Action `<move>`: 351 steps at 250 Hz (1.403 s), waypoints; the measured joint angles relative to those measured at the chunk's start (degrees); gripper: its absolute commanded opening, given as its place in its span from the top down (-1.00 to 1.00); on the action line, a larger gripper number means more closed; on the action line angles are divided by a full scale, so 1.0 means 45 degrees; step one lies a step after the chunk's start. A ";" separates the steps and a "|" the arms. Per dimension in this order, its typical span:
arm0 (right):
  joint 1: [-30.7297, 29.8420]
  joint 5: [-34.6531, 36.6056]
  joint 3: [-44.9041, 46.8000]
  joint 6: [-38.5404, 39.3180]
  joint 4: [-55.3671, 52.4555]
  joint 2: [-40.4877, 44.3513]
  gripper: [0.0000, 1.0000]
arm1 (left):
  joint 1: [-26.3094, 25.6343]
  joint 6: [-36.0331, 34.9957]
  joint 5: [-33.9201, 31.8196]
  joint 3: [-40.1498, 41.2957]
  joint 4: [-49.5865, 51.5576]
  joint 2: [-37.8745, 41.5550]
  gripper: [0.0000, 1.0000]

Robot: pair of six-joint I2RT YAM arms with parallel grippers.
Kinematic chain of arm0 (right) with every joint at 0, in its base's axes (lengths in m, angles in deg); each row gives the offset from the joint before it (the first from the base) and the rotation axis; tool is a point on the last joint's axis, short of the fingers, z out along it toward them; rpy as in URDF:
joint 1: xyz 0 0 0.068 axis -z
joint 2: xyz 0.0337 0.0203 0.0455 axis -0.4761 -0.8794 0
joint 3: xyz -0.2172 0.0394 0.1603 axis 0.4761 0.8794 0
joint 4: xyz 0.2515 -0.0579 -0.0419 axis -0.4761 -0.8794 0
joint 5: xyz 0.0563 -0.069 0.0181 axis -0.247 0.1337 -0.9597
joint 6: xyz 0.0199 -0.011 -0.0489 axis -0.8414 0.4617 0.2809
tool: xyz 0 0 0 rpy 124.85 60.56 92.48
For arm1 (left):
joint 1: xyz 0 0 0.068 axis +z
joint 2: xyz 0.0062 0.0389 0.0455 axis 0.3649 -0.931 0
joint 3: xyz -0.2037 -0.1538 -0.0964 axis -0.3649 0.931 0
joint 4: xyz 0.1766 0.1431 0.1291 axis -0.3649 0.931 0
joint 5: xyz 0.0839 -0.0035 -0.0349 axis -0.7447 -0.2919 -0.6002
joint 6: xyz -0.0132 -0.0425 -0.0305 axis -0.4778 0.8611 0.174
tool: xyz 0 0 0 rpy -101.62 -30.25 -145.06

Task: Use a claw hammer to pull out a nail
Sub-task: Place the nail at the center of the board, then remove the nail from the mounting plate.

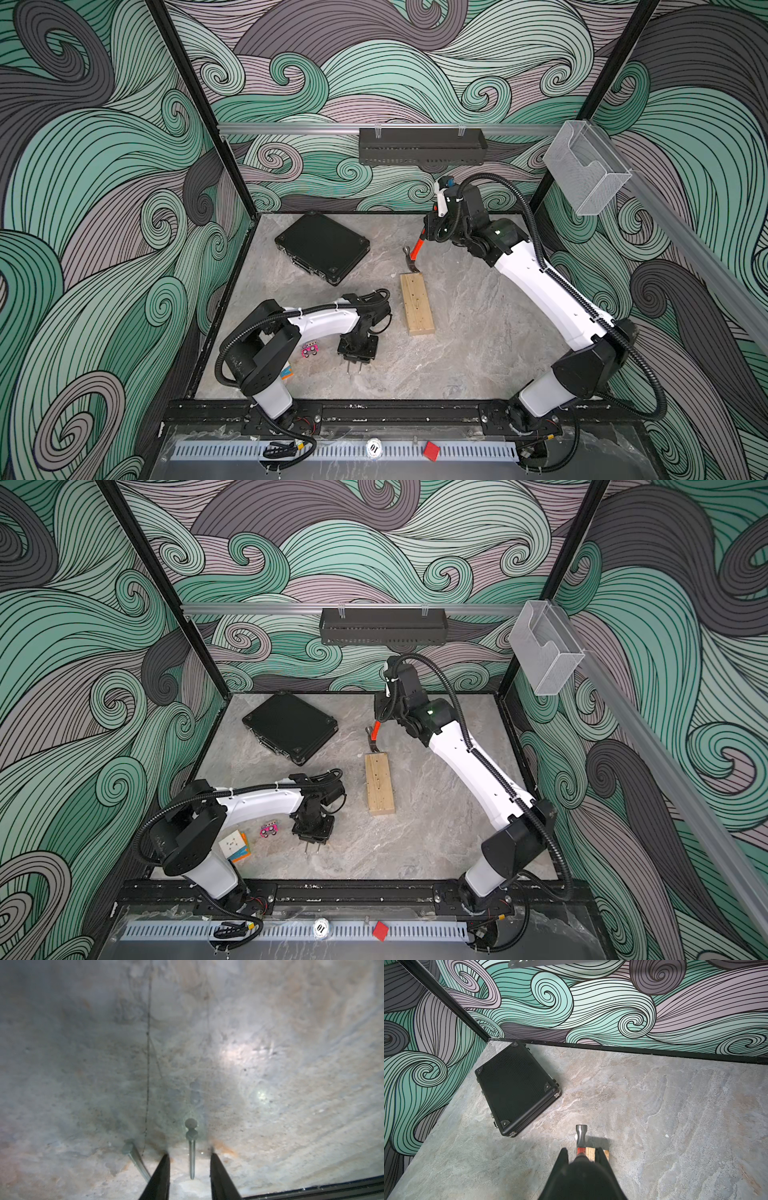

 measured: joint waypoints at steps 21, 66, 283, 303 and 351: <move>0.0000 0.0000 0.0000 0.0000 0.0000 0.0000 1.00 | -0.0029 0.0000 -0.0112 -0.0005 0.0015 0.0034 0.24; 0.0000 -0.0005 0.0000 0.0000 0.0000 0.0000 1.00 | -0.0034 -0.0015 -0.0282 -0.0112 0.0136 0.0403 0.16; 0.0000 0.0010 -0.0005 0.0000 -0.0010 0.0000 1.00 | -0.0005 -0.0461 -0.0777 -0.1919 0.0267 0.1715 -0.39; 0.0000 0.0019 -0.0005 0.0000 -0.0024 0.0000 1.00 | 0.0092 -0.0631 -0.0899 -0.2045 0.0189 0.1948 -0.46; 0.0000 0.0049 -0.0005 -0.0005 -0.0092 0.0005 1.00 | 0.0476 -0.1020 -0.1088 -0.2191 -0.0121 0.2361 -0.52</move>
